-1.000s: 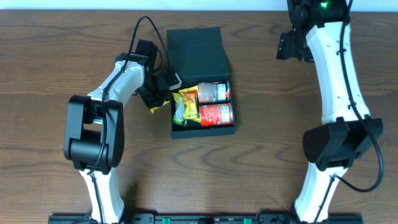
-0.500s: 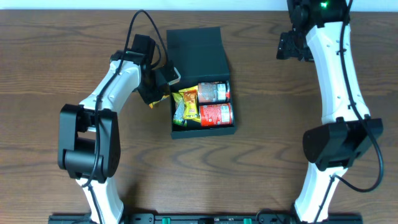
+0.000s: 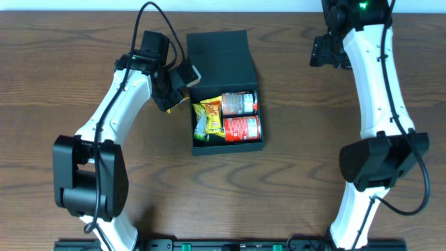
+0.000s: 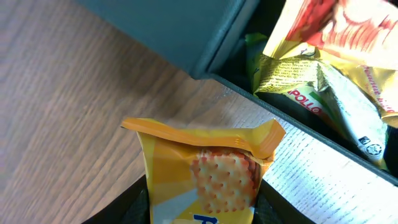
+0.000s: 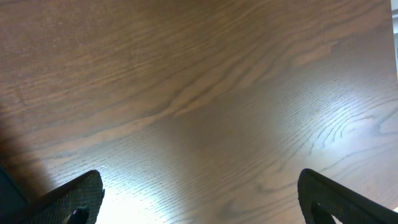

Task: Pack container
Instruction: 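Lift the almond packet with the left gripper and carry it over the box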

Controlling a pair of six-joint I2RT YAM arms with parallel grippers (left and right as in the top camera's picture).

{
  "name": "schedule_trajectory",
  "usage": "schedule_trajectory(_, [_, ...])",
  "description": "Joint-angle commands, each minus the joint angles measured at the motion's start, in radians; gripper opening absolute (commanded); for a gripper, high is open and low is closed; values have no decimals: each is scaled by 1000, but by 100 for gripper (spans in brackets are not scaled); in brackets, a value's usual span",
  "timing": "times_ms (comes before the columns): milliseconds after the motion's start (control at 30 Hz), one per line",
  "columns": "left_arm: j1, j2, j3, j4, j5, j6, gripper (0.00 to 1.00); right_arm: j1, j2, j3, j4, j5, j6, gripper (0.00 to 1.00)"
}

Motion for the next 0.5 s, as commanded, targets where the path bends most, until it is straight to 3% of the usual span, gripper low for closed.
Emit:
schedule_trajectory(0, [3, -43, 26, -3, -4, -45, 46, -2, -18, 17, -1, 3, 2, 99])
schedule_trajectory(300, [3, -72, 26, -3, 4, -241, 45, -2, -18, 17, -2, 3, 2, 99])
schedule_trajectory(467, [3, -74, 26, -3, 97, -280, 45, -2, -18, 17, -5, 3, 2, 99])
